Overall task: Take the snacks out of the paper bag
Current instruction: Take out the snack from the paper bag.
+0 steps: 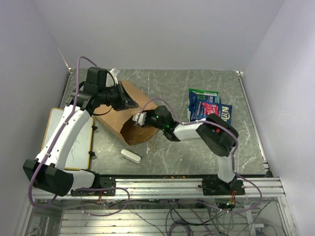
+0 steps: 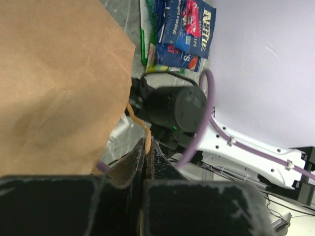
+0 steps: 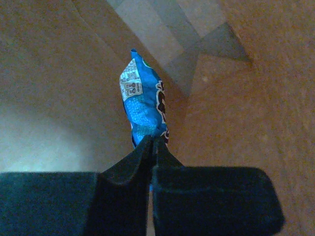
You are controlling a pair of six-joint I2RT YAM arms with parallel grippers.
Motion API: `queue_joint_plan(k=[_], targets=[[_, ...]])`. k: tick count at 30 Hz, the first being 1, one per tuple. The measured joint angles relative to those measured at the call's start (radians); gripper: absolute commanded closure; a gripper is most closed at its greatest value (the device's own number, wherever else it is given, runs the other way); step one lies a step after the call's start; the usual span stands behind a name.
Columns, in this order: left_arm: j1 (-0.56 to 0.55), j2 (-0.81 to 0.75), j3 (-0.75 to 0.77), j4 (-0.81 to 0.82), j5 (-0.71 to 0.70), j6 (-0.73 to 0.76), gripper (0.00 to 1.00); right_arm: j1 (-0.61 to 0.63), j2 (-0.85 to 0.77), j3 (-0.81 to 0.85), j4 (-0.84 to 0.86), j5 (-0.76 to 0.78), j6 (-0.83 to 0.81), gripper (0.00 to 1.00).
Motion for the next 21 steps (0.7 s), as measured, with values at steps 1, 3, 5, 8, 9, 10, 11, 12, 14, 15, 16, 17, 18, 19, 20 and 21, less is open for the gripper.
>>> queue_joint_plan(k=[1,3,5,8,9,10,11,12,14,15,16,17,18,19,20,21], targets=[[0.0,0.0,-0.002,0.008,0.0,-0.004,0.93,0.001,-0.028,-0.028,0.0,-0.002,0.009,1.0],[0.0,0.001,-0.003,0.036,0.005,-0.016,0.93,0.005,-0.102,-0.104,0.005,-0.005,0.04,1.0],[0.0,0.005,0.003,0.055,0.011,-0.02,0.93,0.006,-0.176,-0.18,0.004,-0.017,0.071,1.0],[0.0,0.036,0.04,0.071,0.014,-0.016,0.93,0.006,-0.31,-0.292,-0.025,-0.044,0.124,1.0],[0.0,0.051,0.056,0.079,0.015,-0.013,0.93,0.006,-0.357,-0.318,-0.05,-0.049,0.142,1.0],[0.0,0.064,0.067,0.086,0.016,-0.011,0.93,0.006,-0.399,-0.333,-0.077,-0.049,0.161,1.0],[0.0,0.076,0.076,0.094,0.018,-0.01,0.93,0.006,-0.44,-0.338,-0.115,-0.044,0.18,1.0],[0.0,0.088,0.083,0.103,0.021,-0.009,0.93,0.007,-0.473,-0.338,-0.148,-0.031,0.196,1.0],[0.0,0.111,0.094,0.121,0.03,-0.01,0.93,0.006,-0.559,-0.338,-0.229,-0.001,0.224,1.0],[0.0,0.122,0.099,0.129,0.033,-0.01,0.93,0.006,-0.61,-0.338,-0.28,0.016,0.23,1.0],[0.0,0.134,0.104,0.14,0.037,-0.011,0.93,0.006,-0.666,-0.339,-0.325,0.033,0.233,1.0],[0.0,0.143,0.106,0.151,0.04,-0.013,0.93,0.006,-0.723,-0.341,-0.363,0.047,0.233,1.0],[0.0,0.151,0.109,0.161,0.043,-0.018,0.93,0.006,-0.781,-0.345,-0.395,0.066,0.23,1.0],[-0.001,0.163,0.119,0.167,0.047,-0.023,0.93,0.006,-0.842,-0.352,-0.42,0.085,0.225,1.0],[-0.002,0.173,0.128,0.176,0.05,-0.028,0.93,0.006,-0.891,-0.359,-0.437,0.103,0.22,1.0],[-0.003,0.187,0.143,0.185,0.053,-0.033,0.93,0.005,-0.95,-0.368,-0.454,0.13,0.214,1.0]])
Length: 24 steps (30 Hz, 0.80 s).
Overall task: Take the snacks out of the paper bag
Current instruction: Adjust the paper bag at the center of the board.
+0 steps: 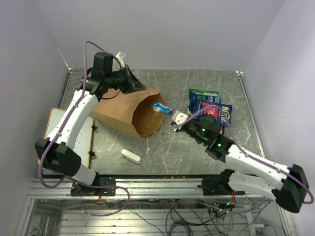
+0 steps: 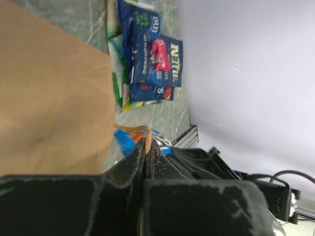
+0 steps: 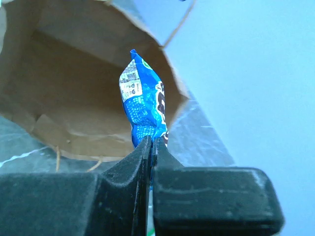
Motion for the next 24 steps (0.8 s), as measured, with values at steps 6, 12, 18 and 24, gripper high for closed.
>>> queue_joint_plan(k=[6,12,18,24], targets=[[-0.025,0.094,0.122,0.111,0.022,-0.087,0.93,-0.021,-0.166,0.005,-0.043,0.247,0.017,1.0],[-0.045,0.185,0.288,0.227,0.051,-0.207,0.93,-0.169,-0.106,0.12,-0.096,0.521,0.188,1.0],[-0.001,0.135,0.283,0.247,0.048,-0.226,0.93,-0.343,-0.052,0.195,-0.163,0.603,0.382,1.0],[0.124,-0.071,-0.08,0.245,0.037,-0.231,0.93,-0.433,-0.019,0.202,-0.264,0.578,0.53,1.0]])
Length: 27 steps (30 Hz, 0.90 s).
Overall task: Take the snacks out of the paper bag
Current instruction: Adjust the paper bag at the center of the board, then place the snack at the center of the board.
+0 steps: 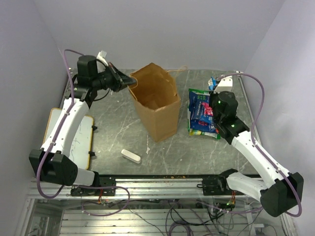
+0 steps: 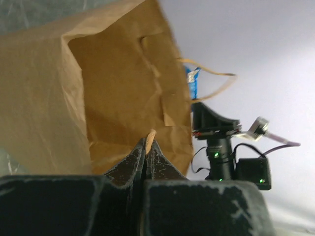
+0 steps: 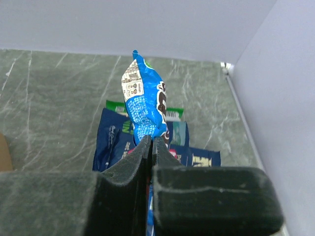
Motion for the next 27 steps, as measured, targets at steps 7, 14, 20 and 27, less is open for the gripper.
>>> queue_joint_plan(k=[7,14,20,27], targets=[[0.001,-0.044,-0.126,-0.03,-0.003,0.0,0.89,-0.085,0.061,0.065,-0.117,-0.067,0.155,1.0],[0.001,-0.043,-0.063,-0.064,-0.006,0.031,0.58,-0.18,0.122,0.077,-0.203,-0.21,0.266,1.0],[0.001,-0.043,0.009,-0.13,-0.011,0.1,0.14,-0.294,0.172,0.069,-0.262,-0.341,0.352,1.0],[0.001,-0.043,0.043,-0.262,-0.034,0.207,0.03,-0.401,0.163,-0.061,-0.245,-0.437,0.468,1.0]])
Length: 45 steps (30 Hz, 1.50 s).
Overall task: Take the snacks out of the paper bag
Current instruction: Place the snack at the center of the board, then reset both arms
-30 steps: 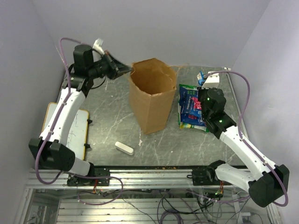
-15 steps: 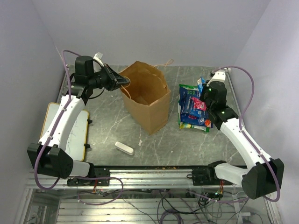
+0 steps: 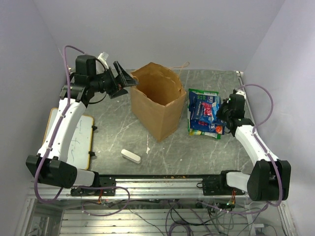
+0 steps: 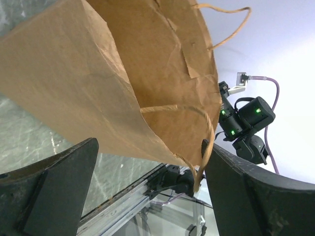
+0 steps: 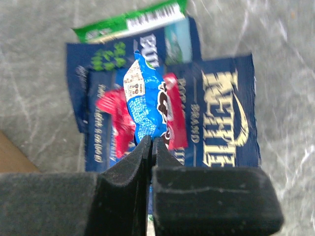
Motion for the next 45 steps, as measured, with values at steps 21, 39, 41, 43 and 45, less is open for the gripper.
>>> queue_joint_plan(k=[21,39,41,43,45], targets=[[0.009,-0.048,0.118,-0.175,-0.187,0.179,0.03,0.003,0.046,0.158,-0.214,0.062,-0.048,0.0],[0.014,-0.163,0.252,-0.183,-0.468,0.173,0.04,0.441,0.081,0.917,-0.516,0.128,-0.097,0.0],[0.014,-0.193,0.278,-0.178,-0.498,0.176,0.04,0.439,-0.025,0.892,-0.499,0.151,-0.097,0.0],[0.014,-0.23,0.29,-0.172,-0.526,0.176,0.04,0.439,-0.132,0.867,-0.482,0.183,-0.101,0.0],[0.014,-0.272,0.294,-0.167,-0.554,0.176,0.04,0.439,-0.202,0.863,-0.476,0.216,-0.104,0.0]])
